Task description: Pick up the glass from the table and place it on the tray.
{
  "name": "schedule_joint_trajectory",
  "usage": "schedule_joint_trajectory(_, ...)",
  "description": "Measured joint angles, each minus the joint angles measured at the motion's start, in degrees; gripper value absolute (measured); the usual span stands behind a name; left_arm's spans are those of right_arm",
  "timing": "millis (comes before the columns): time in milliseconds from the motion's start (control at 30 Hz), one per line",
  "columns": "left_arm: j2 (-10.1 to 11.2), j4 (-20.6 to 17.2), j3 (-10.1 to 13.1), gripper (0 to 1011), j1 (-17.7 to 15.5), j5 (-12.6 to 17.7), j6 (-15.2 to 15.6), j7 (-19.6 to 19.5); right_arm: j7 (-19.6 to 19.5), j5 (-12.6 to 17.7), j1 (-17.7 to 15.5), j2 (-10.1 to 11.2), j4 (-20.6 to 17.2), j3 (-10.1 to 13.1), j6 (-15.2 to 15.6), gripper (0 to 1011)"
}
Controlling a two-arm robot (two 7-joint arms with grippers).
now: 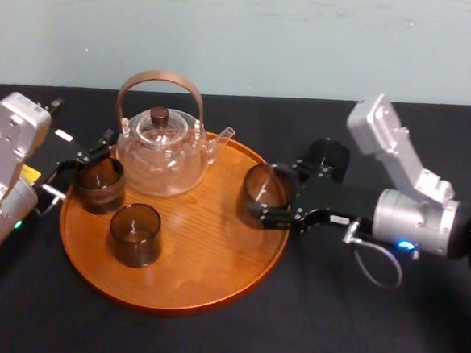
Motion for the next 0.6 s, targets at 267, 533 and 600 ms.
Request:
schedule_joint_trajectory(267,0.00,0.00,0.00,1002,0.00,0.00,0.00,0.00,0.76,-1.53,1.05,-1.49,0.91,-3.18,-0.84,903)
schedule_joint_trajectory(533,0.00,0.00,0.00,1001,0.00,0.00,0.00,0.00,1.19,-3.22,1.61,-3.00,2.66,-5.59,-1.86,903)
schedule_joint_trajectory(600,0.00,0.00,0.00,1001,0.00,0.00,0.00,0.00,1.27,-3.58,1.71,-3.36,3.23,-6.01,-2.04,903)
